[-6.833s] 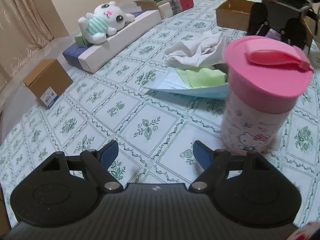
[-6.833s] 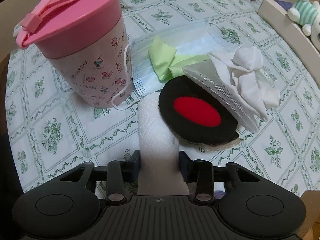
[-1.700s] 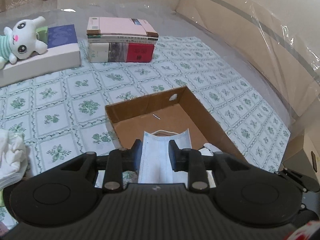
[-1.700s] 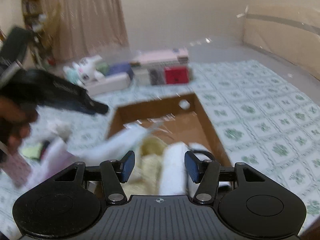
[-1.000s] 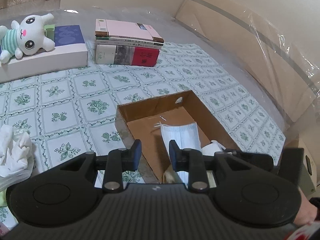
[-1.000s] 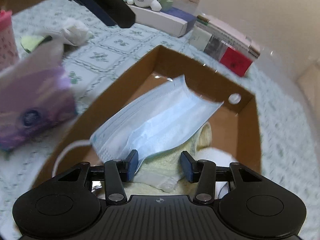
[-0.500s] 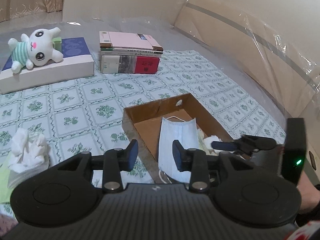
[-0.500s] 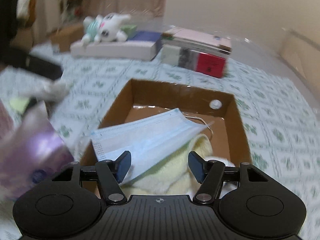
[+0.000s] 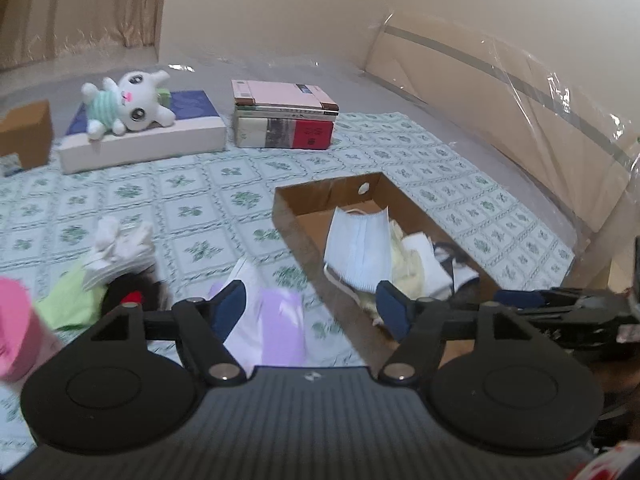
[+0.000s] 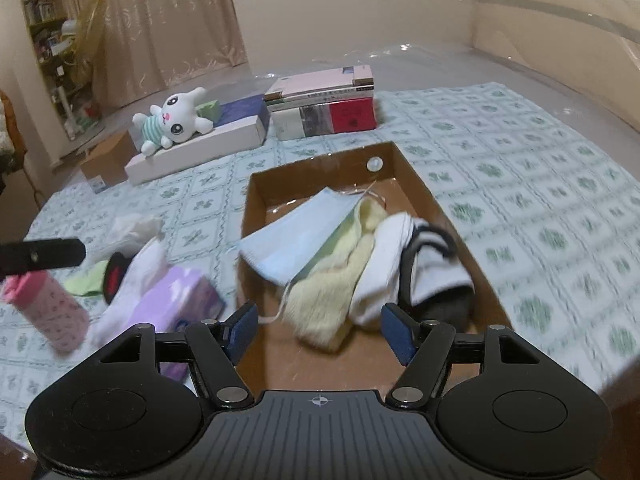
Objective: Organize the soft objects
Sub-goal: 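Lift both grippers from the tray and move them toward the pink cup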
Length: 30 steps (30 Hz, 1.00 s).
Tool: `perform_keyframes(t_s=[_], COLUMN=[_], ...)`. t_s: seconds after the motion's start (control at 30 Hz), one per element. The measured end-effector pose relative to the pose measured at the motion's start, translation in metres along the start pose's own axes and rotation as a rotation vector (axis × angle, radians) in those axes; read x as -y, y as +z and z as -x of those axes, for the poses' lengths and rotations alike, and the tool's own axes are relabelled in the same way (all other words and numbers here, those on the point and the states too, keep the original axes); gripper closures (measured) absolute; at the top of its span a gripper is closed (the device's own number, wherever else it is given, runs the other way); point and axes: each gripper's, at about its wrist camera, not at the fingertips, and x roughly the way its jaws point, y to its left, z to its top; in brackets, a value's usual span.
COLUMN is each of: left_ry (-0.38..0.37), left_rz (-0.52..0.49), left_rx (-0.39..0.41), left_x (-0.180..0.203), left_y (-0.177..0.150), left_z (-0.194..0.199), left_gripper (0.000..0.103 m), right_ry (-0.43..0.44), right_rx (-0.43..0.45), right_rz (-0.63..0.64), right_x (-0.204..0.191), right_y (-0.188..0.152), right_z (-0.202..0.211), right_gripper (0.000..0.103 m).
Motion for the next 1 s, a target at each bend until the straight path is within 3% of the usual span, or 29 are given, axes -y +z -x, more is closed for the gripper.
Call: perform_keyframes(t_s=[0.1,0.23,0.5,1.0], left_ry=[0.009,0.034,0.091,0.190], left_rz=[0.008,0.011,0.012,0.047], left_rx=[0.014,0.020,0.028,0.070], left_x=[0.000,-0.003,-0.013,-0.044], left_y=[-0.020,-0.044,-0.084,-0.107], left_z=[0.023,0.047,0.088,0.134], left_gripper=[0.022,0.016,0.015,0.015], right_ry=[-0.004,-0.015,-0.002,0.058], right_rx=[0.013,0.013,0.012,0.007], right_rz=[-0.014,-0.012,0.018,0.090], right_x=[-0.016,-0.035,-0.069,-0.116], right_y=[-0.016,-0.037,-0.063,-0.078], right_z=[0.021,0.042,0.061,0.060], right_gripper=[0.034,0.032,0.031,0.030])
